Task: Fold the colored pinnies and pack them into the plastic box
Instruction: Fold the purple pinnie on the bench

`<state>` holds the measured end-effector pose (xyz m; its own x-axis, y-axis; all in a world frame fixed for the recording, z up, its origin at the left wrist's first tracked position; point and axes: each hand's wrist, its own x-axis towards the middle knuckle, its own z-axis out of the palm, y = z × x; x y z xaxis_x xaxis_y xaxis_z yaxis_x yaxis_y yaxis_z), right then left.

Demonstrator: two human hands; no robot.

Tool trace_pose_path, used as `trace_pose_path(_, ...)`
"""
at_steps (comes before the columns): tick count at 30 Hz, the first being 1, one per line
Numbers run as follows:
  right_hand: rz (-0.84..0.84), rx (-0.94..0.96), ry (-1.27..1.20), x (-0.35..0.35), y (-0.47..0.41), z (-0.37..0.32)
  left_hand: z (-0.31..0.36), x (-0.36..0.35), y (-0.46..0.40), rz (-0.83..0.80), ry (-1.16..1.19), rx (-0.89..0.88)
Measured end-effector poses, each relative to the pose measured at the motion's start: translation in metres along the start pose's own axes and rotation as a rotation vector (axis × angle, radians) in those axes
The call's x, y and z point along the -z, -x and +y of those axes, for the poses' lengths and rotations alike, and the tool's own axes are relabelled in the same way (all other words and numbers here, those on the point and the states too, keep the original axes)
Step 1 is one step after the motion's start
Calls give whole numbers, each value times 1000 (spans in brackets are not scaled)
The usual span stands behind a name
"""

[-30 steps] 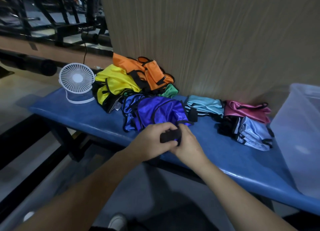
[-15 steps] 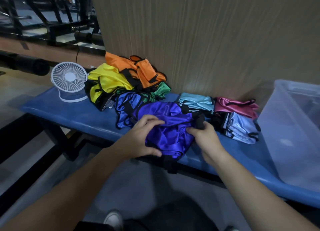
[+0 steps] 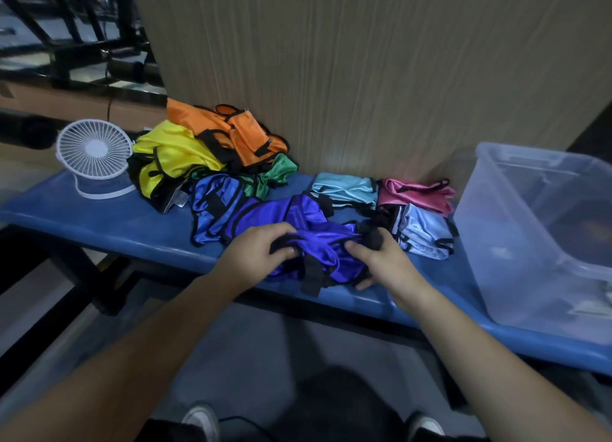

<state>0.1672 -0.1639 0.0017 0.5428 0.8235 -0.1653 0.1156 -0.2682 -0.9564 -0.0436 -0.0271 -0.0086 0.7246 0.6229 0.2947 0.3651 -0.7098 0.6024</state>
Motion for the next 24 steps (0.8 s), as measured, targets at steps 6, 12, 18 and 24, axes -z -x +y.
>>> trace_pose_path(6,97,232,216,9,11,3,27,-15,-14,18,200,48)
trace_pose_path(12,164,493,332,23,22,5,48,-37,-23,-48,283,95)
trace_pose_path(18,118,529,723,34,23,21,48,-45,-30,-111,309,53)
trace_pose_path(24,48,465,858,33,19,26,32,-50,-26,-344,330,111)
